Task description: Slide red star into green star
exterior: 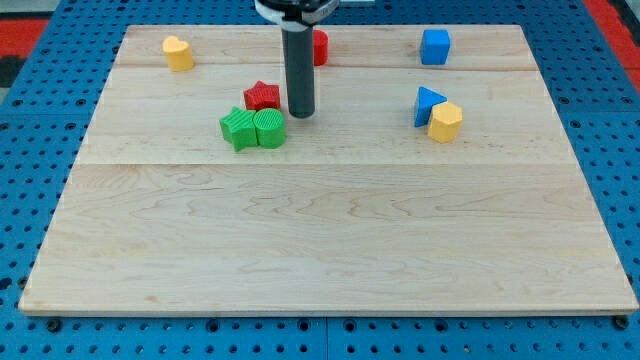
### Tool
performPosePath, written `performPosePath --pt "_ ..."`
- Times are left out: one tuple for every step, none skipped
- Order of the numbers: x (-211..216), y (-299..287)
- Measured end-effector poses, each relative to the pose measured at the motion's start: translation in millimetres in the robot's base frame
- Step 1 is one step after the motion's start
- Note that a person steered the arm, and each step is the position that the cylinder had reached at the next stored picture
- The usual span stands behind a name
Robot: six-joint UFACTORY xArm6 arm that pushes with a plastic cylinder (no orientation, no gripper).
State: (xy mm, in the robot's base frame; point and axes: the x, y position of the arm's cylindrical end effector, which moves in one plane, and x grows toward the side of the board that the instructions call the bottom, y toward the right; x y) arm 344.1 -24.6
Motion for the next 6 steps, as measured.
performPosePath --pt "-24.6 -2.3" --pt "-23.5 -54.9" --pt "-4.7 -91.1" --pt "16.6 -125.0" --pt "43.7 -154.5" --pt "60.3 -154.7"
